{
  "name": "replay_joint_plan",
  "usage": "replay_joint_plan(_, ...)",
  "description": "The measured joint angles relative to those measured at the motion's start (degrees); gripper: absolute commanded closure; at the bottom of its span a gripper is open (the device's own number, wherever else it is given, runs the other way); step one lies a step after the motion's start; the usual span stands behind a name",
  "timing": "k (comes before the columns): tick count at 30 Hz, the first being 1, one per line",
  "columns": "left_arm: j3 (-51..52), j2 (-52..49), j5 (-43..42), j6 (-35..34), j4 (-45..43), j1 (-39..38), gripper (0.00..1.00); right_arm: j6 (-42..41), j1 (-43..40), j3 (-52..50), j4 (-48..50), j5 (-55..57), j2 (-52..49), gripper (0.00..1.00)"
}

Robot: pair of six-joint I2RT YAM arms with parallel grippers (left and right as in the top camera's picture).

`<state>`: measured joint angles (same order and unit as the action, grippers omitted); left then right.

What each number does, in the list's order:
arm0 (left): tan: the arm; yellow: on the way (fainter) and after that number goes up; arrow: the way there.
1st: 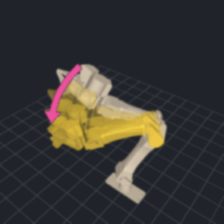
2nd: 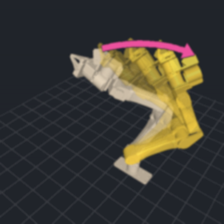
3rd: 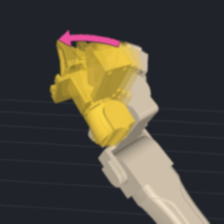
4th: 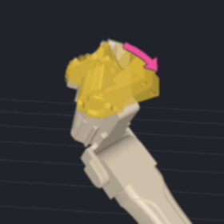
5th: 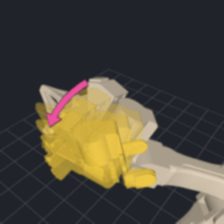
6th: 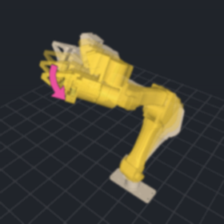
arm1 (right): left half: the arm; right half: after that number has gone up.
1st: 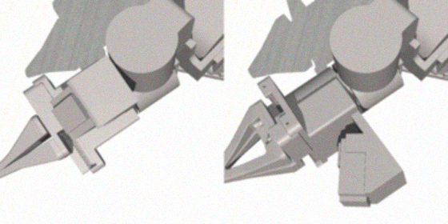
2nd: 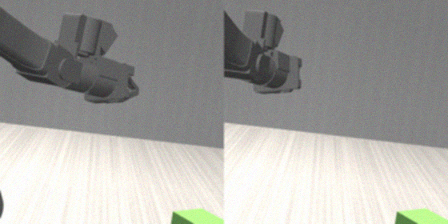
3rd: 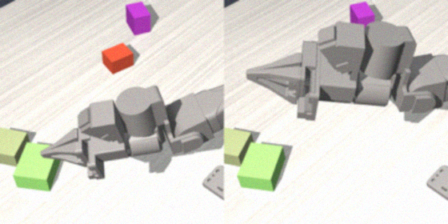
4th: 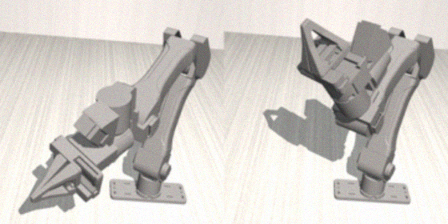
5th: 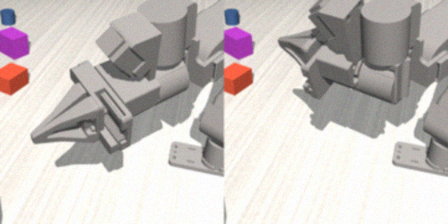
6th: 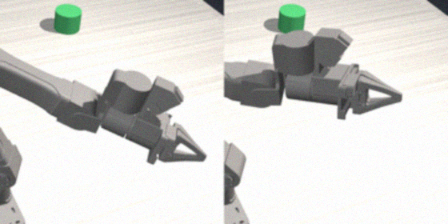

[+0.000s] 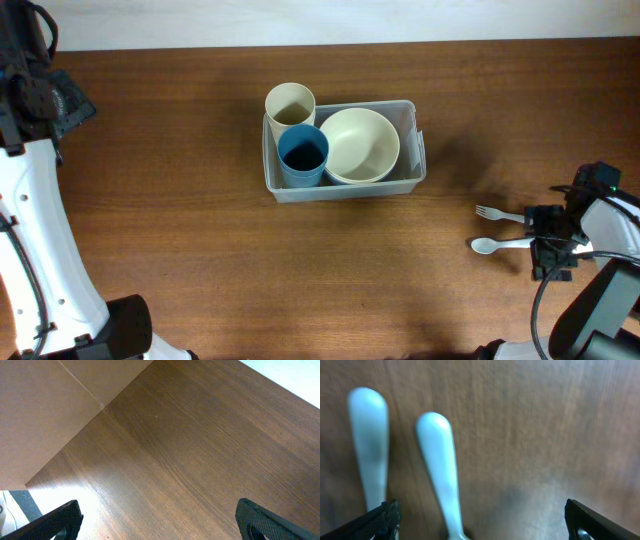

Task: Pack container
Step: 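Lower the right gripper over the white spoon's handle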

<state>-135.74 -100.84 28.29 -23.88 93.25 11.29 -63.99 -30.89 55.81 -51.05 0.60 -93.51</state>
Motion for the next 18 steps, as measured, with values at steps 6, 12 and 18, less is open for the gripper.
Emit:
replay_joint_plan(6,0.0,0.0,0.0,0.0,0.0,0.0,0.00,0.2,0.0,0.0,1.3,0.0,-0.1,0.01)
replay_joint_plan(12,0.0,0.0,0.0,0.0,0.0,0.0,0.00,0.1,0.0,-0.3,1.2,0.0,-0.1,0.01)
replay_joint_plan(18,0.0,0.0,0.0,0.0,0.0,0.0,0.00,-0.1,0.0,-0.7,1.0,0.0,-1.0,0.01)
